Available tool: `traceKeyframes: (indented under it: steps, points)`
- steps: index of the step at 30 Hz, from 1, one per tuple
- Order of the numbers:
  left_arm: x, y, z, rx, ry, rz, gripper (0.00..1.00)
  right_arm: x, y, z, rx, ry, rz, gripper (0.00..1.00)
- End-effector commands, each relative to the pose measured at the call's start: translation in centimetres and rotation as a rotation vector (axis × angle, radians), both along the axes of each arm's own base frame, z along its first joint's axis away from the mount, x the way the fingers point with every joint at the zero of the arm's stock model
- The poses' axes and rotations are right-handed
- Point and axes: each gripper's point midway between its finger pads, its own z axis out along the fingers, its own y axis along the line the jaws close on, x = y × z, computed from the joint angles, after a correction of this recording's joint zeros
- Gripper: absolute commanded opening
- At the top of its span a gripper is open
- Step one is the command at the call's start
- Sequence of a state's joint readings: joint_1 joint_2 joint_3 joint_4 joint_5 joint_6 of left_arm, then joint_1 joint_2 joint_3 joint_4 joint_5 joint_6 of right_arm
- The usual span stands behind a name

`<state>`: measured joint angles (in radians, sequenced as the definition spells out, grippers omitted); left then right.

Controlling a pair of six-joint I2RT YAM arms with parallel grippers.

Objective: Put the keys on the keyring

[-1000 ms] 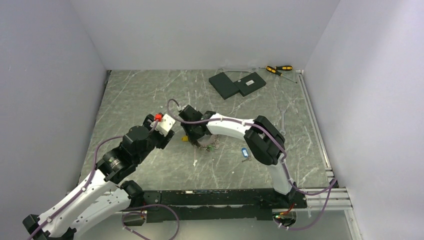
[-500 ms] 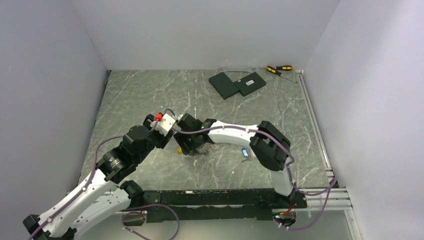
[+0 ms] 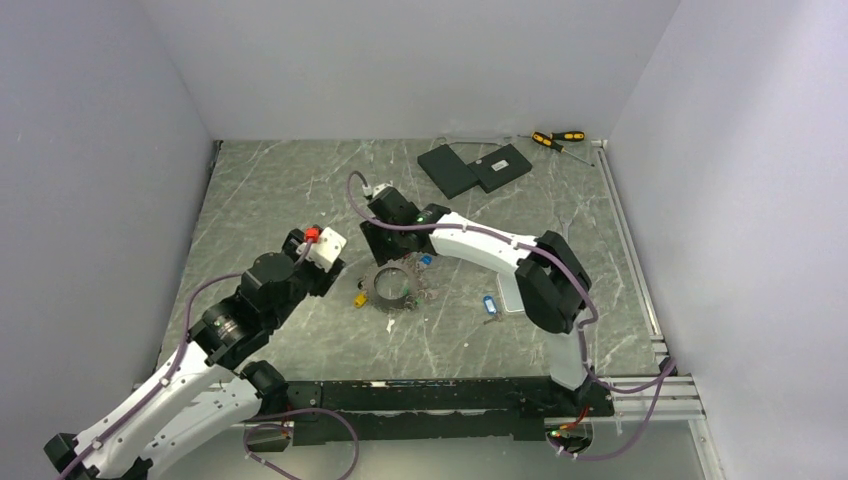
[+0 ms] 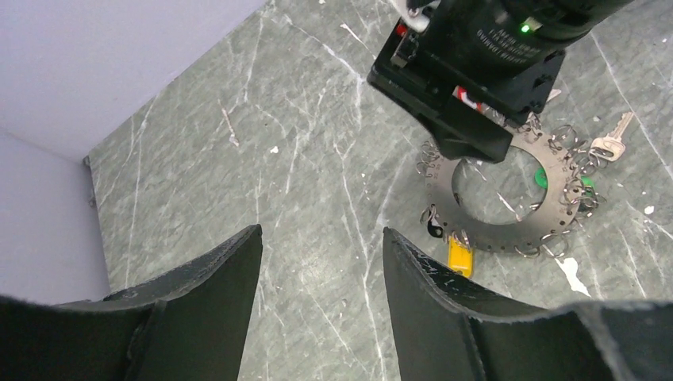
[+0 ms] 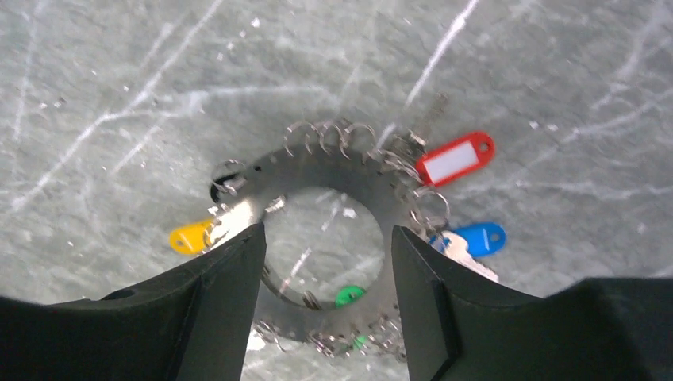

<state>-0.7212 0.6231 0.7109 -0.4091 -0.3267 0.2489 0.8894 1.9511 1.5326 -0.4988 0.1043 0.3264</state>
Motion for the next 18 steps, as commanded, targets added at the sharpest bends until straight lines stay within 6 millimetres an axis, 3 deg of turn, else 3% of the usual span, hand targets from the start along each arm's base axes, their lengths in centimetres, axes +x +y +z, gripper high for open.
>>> traceKeyframes:
  steps: [1, 6, 11, 15, 18]
  points:
    - [0.2, 0.9, 2.2, -0.038, -0.061, 0.049, 0.62, 0.6, 1.9, 0.4, -0.012, -0.021, 0.061, 0.6]
    - [0.0, 1.3, 2.6, -0.053, -0.079, 0.056, 0.62, 1.9, 3.2, 0.5, -0.016, -0.039, 0.072, 0.52]
    - [-0.2, 1.3, 2.9, -0.065, -0.087, 0.049, 0.62, 3.1, 3.5, -1.0, -0.087, -0.03, 0.047, 0.46]
    - [-0.3, 1.4, 3.1, -0.074, -0.096, 0.047, 0.62, 2.5, 4.0, -1.4, -0.082, -0.008, 0.084, 0.41]
    - [-0.4, 1.5, 3.3, -0.079, -0.103, 0.048, 0.62, 0.9, 5.2, -0.9, -0.039, -0.01, 0.212, 0.42]
